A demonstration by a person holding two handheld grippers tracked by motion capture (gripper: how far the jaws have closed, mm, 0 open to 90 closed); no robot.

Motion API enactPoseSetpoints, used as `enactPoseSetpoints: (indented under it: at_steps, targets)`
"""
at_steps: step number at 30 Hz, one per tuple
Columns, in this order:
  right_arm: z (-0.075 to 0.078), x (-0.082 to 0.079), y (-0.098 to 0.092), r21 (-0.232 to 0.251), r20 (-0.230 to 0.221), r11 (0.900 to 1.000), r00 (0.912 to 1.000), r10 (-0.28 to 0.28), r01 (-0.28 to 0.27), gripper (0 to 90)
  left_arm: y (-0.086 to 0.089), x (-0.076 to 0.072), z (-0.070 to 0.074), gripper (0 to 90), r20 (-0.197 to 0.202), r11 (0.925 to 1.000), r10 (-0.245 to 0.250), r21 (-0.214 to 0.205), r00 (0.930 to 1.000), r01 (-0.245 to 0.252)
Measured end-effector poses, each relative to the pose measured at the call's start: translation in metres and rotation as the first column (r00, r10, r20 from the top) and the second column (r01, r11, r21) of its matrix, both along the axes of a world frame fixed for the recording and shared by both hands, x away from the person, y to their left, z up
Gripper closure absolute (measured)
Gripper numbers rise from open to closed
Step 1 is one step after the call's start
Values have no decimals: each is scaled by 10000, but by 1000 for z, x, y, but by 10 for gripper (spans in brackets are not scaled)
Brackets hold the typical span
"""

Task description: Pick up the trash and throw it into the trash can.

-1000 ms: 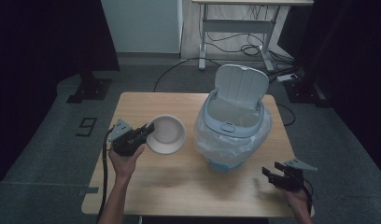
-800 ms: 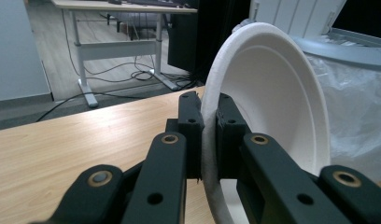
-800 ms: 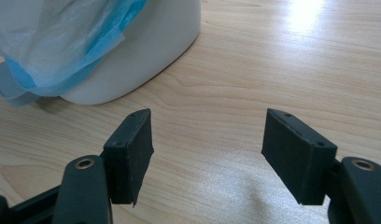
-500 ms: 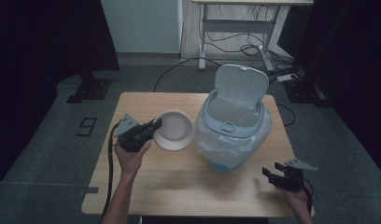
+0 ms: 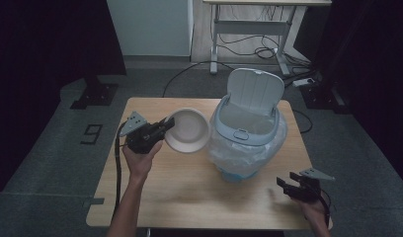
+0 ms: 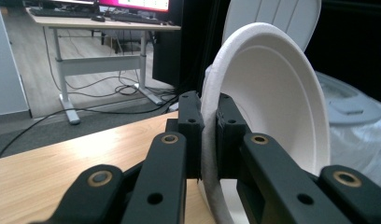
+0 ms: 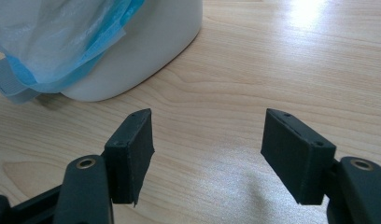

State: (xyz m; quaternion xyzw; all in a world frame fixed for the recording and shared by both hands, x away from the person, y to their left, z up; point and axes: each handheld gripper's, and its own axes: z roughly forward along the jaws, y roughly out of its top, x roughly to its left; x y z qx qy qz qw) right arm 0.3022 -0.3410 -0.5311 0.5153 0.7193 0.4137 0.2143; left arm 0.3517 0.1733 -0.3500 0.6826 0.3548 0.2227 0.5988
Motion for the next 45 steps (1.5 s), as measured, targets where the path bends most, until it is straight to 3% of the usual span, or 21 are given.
enactPoseSetpoints:
  at_steps: [10,17,45]
  targets:
    - [0,0,0,4,-37,10000,10000,2,-2,334,-8,6,13,827,33,10000,-95,-2,9999,95]
    - [0,0,-2,36,-28,10000,10000,-39,39,334,-13,15,24,827,-37,9993,-219,-312,9998,218]
    - [-1,0,-3,74,-117,10000,9999,-57,58,334,-50,34,54,826,183,9990,-398,214,9990,394]
